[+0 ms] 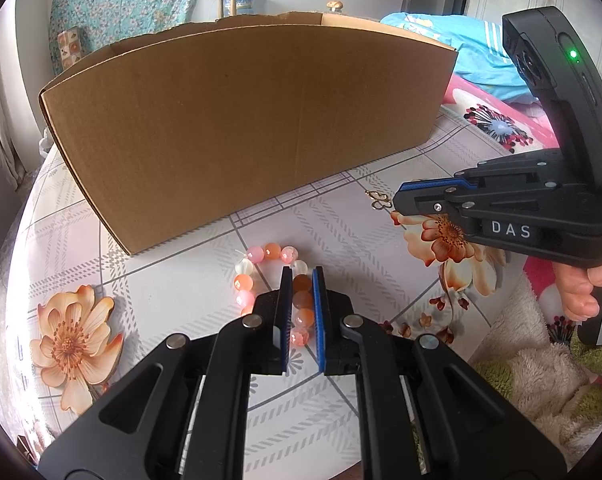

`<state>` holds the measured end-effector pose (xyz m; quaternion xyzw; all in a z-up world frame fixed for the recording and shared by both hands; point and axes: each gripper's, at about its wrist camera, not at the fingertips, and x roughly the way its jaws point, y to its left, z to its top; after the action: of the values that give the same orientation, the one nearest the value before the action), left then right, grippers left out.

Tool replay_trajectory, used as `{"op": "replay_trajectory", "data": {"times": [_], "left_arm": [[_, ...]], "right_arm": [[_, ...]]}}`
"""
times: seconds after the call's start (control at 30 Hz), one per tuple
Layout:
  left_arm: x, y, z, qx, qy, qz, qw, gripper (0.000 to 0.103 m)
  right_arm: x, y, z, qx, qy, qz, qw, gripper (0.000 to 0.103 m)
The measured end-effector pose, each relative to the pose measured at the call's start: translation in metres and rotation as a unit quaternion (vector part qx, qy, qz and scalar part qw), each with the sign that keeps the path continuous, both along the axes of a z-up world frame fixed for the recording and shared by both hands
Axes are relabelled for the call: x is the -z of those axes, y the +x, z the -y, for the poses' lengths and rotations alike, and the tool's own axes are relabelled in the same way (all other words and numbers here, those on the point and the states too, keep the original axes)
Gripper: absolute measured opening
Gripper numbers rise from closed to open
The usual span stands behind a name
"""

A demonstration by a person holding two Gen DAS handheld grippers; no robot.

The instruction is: Organize jewelry

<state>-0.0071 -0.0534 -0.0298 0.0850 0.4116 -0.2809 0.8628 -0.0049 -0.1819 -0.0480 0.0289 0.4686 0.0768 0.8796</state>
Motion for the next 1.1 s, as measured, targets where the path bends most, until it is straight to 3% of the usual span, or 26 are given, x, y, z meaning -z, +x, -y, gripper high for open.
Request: {"op": "replay_trajectory", "data": {"times": [0.13, 0.17, 0.43, 0.6, 0.67, 1.1], "left_arm": [[0.0, 0.0, 0.0, 0.0, 0.0, 0.0, 1.0, 0.009], [0.0, 0.0, 0.0, 0.0, -0.001, 0.0, 1.0, 0.009], [0.0, 0.0, 0.0, 0.0, -0.001, 0.0, 1.0, 0.009], [-0.001, -0.001, 0.0, 0.0, -0.001, 0.0, 1.0, 0.009], [-0.001, -0.001, 0.0, 0.0, -0.001, 0.0, 1.0, 0.009], [-0.002, -0.001, 0.001, 0.003, 0.001, 0.001, 1.0, 0.009]], "right_arm": [[0.0, 0.0, 0.001, 0.001, 0.017, 0.0, 1.0, 0.026], [0.0, 0.0, -0.001, -0.001, 0.011, 0.003, 1.0, 0.028], [0.0, 0.007, -0.014, -0.023, -0.039, 0.017, 0.999, 0.028], [-0.002, 0.011, -0.013, -0.033, -0.039, 0.015, 0.999, 0.026], [0.0, 0.013, -0.014, -0.039, -0.037, 0.015, 0.998, 0.017], [0.001, 0.003, -0.019, -0.043, -0.031, 0.016, 0.998, 0.01]]}}
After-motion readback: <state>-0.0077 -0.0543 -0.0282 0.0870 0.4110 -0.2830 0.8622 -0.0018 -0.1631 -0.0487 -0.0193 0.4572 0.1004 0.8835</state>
